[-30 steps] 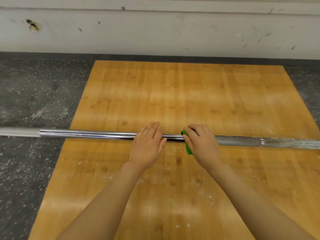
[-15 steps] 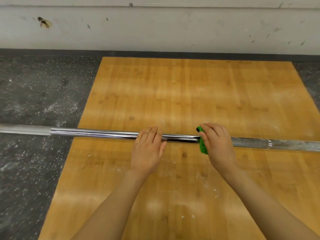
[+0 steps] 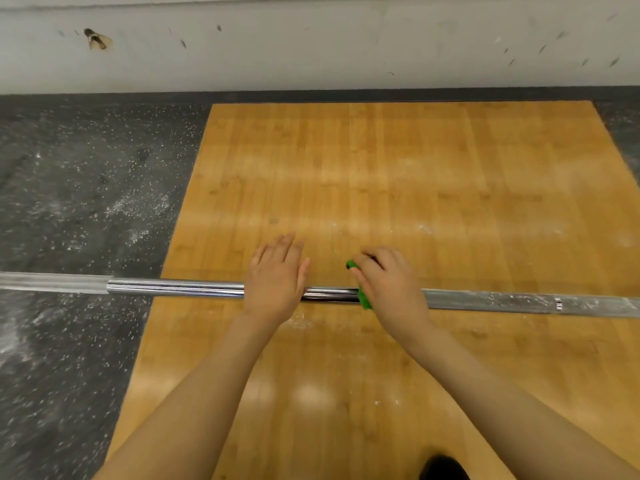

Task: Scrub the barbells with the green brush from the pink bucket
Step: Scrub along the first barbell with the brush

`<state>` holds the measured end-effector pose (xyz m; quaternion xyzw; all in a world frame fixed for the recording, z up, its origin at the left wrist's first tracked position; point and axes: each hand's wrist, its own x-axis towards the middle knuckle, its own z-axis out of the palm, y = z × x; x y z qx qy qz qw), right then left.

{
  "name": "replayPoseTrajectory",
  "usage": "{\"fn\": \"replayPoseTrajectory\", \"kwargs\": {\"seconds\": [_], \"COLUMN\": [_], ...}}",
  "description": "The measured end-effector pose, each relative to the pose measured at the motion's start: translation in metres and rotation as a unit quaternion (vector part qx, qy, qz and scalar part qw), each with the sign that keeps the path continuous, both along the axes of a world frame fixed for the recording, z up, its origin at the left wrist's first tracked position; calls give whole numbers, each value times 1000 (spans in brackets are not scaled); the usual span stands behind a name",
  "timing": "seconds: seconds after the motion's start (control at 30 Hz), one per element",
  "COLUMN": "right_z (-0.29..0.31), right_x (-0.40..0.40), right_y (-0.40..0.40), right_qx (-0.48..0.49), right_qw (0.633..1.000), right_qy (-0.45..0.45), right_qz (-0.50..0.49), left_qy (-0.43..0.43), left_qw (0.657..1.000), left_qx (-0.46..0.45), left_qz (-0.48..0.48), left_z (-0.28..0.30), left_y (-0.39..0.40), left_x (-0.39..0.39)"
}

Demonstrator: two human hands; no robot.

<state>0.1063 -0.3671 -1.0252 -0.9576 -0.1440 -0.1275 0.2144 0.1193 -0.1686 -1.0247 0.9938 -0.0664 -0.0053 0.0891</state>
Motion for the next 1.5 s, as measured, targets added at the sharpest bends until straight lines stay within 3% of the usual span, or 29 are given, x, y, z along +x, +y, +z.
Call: {"fn": "replayPoseTrajectory", "kwargs": {"seconds": [0.27,0.57,0.83,1.2,1.5], "right_z": [-24,-24,-20,-20,-9], "right_x": [-31,-38,-22,-28,-30], "right_y": [20,-50,16,-49,-40], "right_qx": [-97,-123,-113,-118,-157], "right_qw": [992,990,988,992,986], "right_qy": [-9,-33,-19,7,59], "right_qz": [77,57,102,39,1], "left_qy": [-22,-23,-41,-6,27], "left_qw": [1000,1000,999,1000,999], "left_qx": [-5,-12,-25,-24,-39], "left_qz": [-4,-4,-1,-4,-26], "left_z": [-8,-10,-10,-9,-13], "left_y": [4,3,2,4,7], "left_x": [-27,-30,-24,-19,-18]}}
